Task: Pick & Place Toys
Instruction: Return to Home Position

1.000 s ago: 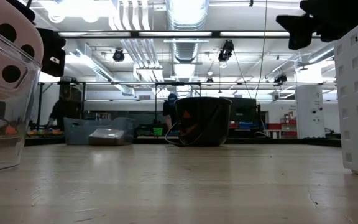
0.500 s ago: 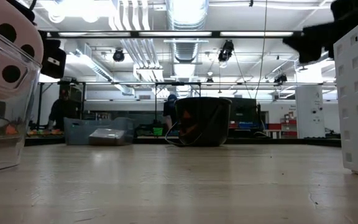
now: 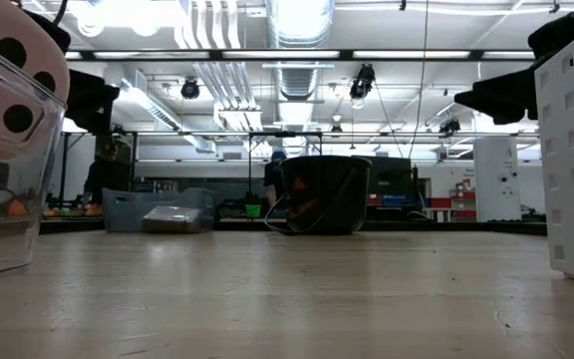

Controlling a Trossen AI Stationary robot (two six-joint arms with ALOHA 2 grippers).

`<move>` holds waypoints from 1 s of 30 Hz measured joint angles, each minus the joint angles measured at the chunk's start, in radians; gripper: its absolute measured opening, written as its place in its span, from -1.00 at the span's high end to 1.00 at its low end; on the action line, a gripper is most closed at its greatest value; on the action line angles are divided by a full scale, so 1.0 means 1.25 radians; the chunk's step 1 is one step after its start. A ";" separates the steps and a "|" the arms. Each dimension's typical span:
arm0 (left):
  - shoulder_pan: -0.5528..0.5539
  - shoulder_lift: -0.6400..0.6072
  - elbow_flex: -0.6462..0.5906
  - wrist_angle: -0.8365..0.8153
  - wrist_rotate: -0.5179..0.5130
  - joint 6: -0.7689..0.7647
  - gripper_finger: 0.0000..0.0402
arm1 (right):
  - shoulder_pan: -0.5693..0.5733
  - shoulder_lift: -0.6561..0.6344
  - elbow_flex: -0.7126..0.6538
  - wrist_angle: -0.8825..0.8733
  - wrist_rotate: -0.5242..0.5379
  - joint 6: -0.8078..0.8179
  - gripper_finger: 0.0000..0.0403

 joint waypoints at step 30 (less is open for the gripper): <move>0.028 0.003 -0.008 0.024 -0.006 -0.041 0.45 | -0.065 0.022 -0.001 -0.003 0.046 -0.056 -0.36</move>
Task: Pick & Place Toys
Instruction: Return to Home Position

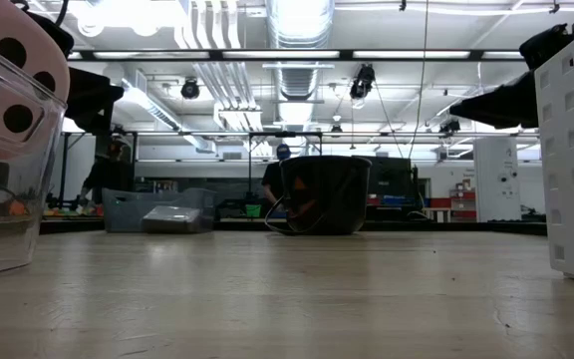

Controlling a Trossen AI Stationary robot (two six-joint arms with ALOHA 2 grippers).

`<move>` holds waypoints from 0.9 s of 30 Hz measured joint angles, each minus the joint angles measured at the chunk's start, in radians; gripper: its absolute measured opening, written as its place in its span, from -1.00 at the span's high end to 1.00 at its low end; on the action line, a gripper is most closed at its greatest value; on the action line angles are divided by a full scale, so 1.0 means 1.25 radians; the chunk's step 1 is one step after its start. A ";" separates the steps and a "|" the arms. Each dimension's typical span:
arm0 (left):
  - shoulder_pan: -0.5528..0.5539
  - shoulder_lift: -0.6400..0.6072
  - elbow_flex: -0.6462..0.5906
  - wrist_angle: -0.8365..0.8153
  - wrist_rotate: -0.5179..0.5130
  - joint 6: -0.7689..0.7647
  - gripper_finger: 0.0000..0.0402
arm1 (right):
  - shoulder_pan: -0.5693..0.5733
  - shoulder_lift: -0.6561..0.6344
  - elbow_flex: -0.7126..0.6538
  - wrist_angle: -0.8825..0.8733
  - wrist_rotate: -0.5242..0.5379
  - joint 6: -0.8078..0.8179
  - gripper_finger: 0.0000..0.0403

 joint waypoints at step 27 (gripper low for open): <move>0.000 0.000 -0.001 0.000 0.000 0.002 0.45 | 0.000 0.072 0.010 -0.004 0.000 0.000 -0.36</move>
